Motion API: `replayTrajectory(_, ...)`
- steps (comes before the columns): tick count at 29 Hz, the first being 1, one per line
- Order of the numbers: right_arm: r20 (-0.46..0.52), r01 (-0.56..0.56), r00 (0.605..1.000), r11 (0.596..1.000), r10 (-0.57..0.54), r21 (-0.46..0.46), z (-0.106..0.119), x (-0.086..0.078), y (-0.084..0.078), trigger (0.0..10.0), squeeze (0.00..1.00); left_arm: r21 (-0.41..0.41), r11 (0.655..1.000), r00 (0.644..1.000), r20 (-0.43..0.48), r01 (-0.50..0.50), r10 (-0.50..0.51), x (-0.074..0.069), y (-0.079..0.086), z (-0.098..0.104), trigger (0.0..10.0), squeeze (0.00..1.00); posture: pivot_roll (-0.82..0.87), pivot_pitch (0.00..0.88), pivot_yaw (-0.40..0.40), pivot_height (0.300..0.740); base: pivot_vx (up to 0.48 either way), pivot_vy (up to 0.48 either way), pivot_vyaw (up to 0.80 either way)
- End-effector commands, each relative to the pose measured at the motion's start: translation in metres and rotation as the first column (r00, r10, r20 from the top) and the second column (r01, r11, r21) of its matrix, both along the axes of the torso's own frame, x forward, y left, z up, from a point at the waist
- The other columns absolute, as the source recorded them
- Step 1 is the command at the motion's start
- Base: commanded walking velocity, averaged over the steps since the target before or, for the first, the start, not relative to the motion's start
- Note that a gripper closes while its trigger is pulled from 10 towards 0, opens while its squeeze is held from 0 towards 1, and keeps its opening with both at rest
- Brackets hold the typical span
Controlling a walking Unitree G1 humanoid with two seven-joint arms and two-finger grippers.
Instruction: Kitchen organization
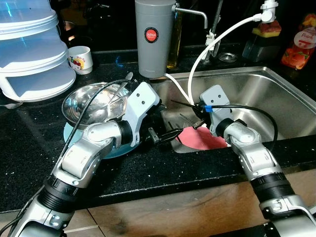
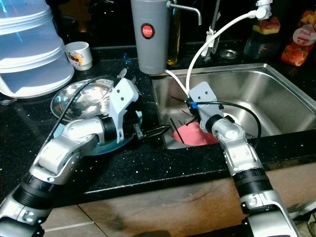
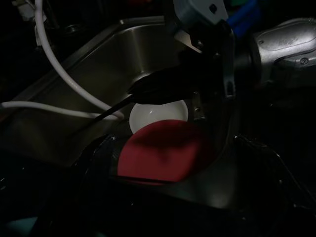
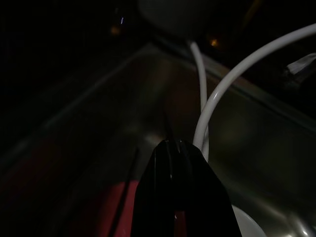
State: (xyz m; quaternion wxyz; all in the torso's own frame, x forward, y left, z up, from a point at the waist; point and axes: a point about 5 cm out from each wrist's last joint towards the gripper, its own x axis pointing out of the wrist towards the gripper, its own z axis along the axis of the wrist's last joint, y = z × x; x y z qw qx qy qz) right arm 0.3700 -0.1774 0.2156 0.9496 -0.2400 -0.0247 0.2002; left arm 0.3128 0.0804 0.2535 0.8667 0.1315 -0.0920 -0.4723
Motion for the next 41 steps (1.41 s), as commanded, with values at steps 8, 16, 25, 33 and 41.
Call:
replayTrajectory(8,-0.119,-0.011,0.993,0.996,0.001,-0.085,-0.022,-0.001,0.001,0.0,0.0,0.046,0.999,0.999,-0.035,-0.001,0.002,-0.001,0.0,-0.015,10.0,0.0,0.03,0.071,-0.014,0.74,0.0,0.0,0.0)
replayTrajectory(16,-0.136,-0.011,0.991,0.994,-0.004,-0.109,-0.024,0.0,0.0,7.4,0.0,0.035,0.999,0.999,-0.041,0.009,-0.008,-0.002,-0.002,-0.017,10.0,0.0,0.03,0.056,-0.018,0.74,0.0,0.0,0.0)
replayTrajectory(25,-0.179,0.004,0.983,0.99,-0.029,-0.141,-0.029,-0.001,-0.007,10.0,1.0,0.013,0.999,0.998,-0.061,0.036,-0.035,-0.004,-0.005,-0.019,10.0,0.0,0.02,0.059,-0.027,0.74,0.0,0.0,0.0)
replayTrajectory(33,0.008,0.13,0.991,0.979,-0.131,-0.158,-0.011,0.009,-0.009,10.0,0.0,-0.056,0.998,1.0,-0.014,-0.017,0.016,-0.005,0.001,-0.008,10.0,0.0,0.03,0.06,-0.037,0.74,0.0,0.0,0.0)
replayTrajectory(41,0.263,0.074,0.951,0.945,-0.163,0.317,0.055,0.008,-0.005,10.0,0.0,-0.271,0.959,0.989,0.141,0.079,-0.041,-0.026,0.018,0.062,10.0,0.0,0.04,0.062,-0.033,0.74,0.0,0.0,0.0)
